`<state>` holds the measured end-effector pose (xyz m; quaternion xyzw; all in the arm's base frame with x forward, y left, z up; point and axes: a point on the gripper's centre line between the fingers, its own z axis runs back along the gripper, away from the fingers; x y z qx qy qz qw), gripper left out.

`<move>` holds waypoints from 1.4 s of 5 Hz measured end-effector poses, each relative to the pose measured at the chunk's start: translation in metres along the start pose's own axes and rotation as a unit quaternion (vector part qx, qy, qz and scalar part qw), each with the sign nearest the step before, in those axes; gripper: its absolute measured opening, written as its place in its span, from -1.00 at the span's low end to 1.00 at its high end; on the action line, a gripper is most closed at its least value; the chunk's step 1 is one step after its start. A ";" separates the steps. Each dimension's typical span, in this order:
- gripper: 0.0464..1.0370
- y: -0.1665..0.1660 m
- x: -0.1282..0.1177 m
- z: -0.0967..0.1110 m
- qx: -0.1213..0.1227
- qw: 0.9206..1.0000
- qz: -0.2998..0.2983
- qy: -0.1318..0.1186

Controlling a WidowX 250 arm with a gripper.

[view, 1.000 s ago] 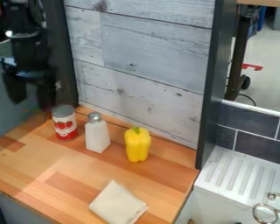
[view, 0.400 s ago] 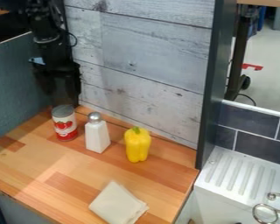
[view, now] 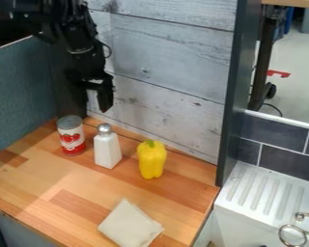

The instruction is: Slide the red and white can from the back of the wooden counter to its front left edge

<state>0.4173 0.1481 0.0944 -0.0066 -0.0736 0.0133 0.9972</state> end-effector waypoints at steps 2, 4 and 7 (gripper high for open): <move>0.93 0.005 0.010 -0.014 0.002 1.000 0.023 0.001; 0.93 0.010 0.012 -0.026 0.000 0.999 0.043 0.003; 0.93 0.027 -0.044 -0.060 0.020 0.993 0.092 0.074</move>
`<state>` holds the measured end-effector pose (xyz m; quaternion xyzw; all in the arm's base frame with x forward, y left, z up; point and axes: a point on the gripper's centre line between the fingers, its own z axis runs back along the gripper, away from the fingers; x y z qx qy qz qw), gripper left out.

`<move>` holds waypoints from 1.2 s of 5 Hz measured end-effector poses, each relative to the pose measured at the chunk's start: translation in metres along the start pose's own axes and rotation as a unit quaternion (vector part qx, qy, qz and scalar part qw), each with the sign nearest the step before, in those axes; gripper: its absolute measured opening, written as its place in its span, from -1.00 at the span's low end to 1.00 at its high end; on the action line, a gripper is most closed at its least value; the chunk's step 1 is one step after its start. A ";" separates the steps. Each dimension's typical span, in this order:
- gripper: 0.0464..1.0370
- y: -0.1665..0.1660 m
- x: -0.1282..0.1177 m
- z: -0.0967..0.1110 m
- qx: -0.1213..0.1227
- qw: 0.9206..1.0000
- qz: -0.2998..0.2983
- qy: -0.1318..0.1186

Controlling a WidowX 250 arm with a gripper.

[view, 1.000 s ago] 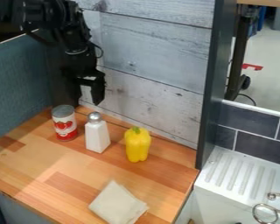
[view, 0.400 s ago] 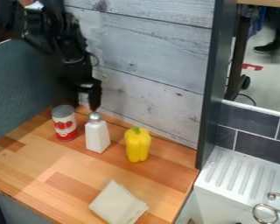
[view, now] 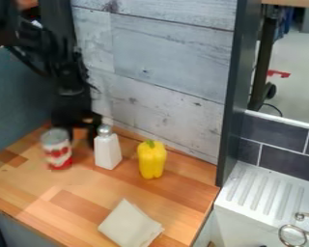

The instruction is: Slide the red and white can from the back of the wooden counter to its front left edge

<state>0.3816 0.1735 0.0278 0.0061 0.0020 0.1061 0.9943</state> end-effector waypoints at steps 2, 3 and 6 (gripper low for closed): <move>0.93 0.037 -0.055 0.018 0.012 0.998 0.065 0.014; 0.93 0.053 -0.076 0.022 0.021 0.995 0.090 0.032; 0.93 0.045 -0.104 0.024 0.010 0.993 0.091 0.074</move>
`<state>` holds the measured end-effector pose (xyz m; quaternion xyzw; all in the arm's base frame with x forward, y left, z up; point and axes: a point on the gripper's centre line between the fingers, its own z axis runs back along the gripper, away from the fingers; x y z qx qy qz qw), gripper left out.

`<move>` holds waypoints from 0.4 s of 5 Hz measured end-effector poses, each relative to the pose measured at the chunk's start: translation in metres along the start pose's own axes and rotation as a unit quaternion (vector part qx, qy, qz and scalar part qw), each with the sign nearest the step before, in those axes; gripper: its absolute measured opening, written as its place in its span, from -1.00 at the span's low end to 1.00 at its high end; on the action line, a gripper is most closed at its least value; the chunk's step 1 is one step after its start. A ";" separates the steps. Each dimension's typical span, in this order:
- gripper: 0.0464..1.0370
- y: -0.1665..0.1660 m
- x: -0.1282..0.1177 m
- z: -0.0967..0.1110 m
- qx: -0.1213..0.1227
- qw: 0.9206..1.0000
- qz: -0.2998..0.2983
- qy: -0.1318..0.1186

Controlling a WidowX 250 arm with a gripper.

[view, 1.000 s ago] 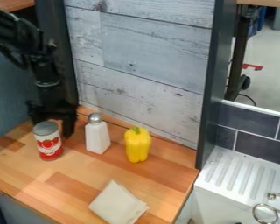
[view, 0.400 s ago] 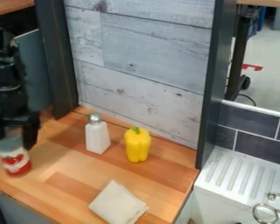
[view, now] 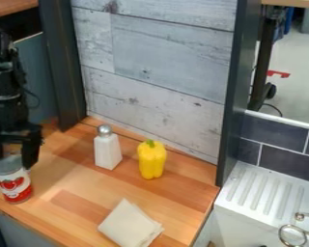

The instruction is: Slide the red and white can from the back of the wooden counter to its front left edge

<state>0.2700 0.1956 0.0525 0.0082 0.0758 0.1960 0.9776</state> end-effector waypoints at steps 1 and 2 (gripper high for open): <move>0.93 -0.002 0.005 0.022 -0.011 1.000 -0.002 -0.026; 0.93 0.000 0.004 0.051 0.001 0.998 -0.004 -0.057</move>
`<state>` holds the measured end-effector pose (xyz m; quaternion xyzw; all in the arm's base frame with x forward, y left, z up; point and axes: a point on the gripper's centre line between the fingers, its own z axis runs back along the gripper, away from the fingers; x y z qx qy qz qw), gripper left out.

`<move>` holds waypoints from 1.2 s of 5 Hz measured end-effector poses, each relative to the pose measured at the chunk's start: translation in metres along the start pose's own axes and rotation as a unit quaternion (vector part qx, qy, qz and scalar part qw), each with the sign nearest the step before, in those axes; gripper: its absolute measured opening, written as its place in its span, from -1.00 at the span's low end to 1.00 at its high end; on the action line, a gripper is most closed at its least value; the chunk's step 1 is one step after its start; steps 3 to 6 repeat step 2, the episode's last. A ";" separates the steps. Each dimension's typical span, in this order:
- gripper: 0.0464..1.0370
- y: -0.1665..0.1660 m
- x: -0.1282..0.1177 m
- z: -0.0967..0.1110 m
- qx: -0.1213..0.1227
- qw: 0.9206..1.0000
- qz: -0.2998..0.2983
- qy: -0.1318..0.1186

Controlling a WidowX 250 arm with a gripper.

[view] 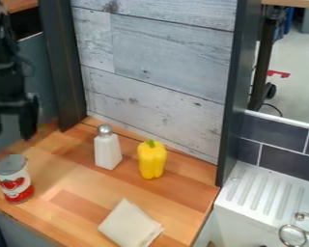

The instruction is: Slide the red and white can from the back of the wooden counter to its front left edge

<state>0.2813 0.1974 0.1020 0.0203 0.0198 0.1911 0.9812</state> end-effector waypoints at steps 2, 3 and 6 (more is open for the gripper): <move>0.93 -0.040 -0.018 0.045 0.030 0.995 -0.083 -0.034; 0.93 -0.040 -0.018 0.045 0.030 0.995 -0.083 -0.034; 0.93 -0.040 -0.018 0.045 0.030 0.995 -0.083 -0.034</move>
